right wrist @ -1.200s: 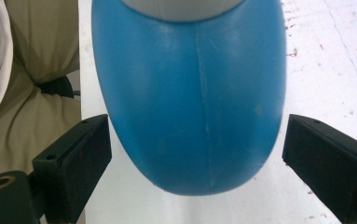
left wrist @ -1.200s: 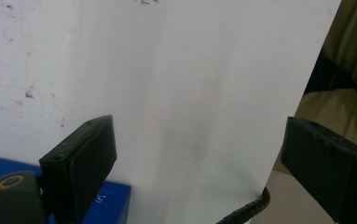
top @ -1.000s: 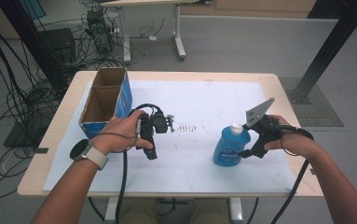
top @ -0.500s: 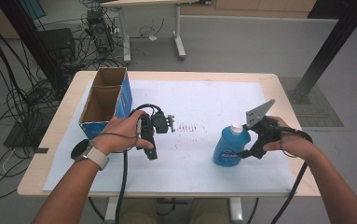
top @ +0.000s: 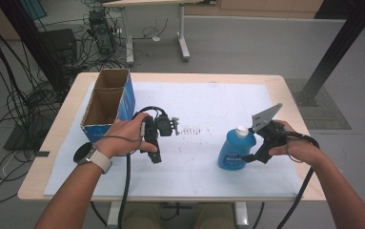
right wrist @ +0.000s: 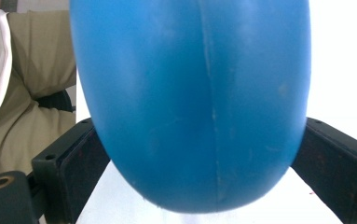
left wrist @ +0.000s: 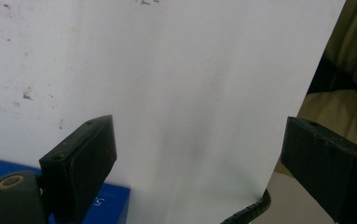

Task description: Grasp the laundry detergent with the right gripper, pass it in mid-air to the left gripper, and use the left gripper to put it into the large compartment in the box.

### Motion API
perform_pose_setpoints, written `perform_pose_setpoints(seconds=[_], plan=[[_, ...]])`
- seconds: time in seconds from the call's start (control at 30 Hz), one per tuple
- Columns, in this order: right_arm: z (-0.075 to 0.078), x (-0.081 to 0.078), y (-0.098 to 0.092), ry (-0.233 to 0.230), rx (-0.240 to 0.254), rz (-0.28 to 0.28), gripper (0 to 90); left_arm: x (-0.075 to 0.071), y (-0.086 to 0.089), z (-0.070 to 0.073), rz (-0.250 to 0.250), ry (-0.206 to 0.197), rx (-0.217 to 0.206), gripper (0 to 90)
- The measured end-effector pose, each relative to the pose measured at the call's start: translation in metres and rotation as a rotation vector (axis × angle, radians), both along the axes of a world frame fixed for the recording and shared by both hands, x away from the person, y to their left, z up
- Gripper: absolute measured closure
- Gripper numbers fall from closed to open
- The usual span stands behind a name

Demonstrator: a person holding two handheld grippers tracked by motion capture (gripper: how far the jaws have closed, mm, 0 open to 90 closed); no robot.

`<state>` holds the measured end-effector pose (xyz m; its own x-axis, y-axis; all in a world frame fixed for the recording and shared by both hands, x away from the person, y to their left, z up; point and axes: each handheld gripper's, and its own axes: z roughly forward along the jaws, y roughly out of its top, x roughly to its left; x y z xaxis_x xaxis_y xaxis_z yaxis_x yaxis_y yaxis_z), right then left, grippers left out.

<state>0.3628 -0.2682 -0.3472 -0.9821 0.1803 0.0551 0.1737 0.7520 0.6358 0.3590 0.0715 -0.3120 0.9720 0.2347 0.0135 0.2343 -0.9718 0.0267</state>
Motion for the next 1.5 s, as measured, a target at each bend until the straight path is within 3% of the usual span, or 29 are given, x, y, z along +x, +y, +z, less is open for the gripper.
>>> perform_pose_setpoints(seconds=[1.5], plan=[[-0.015,-0.001,0.0,-0.021,0.085,0.0,14.7,0.001,-0.001,-0.001,0.005,0.0,0.001,10.7]])
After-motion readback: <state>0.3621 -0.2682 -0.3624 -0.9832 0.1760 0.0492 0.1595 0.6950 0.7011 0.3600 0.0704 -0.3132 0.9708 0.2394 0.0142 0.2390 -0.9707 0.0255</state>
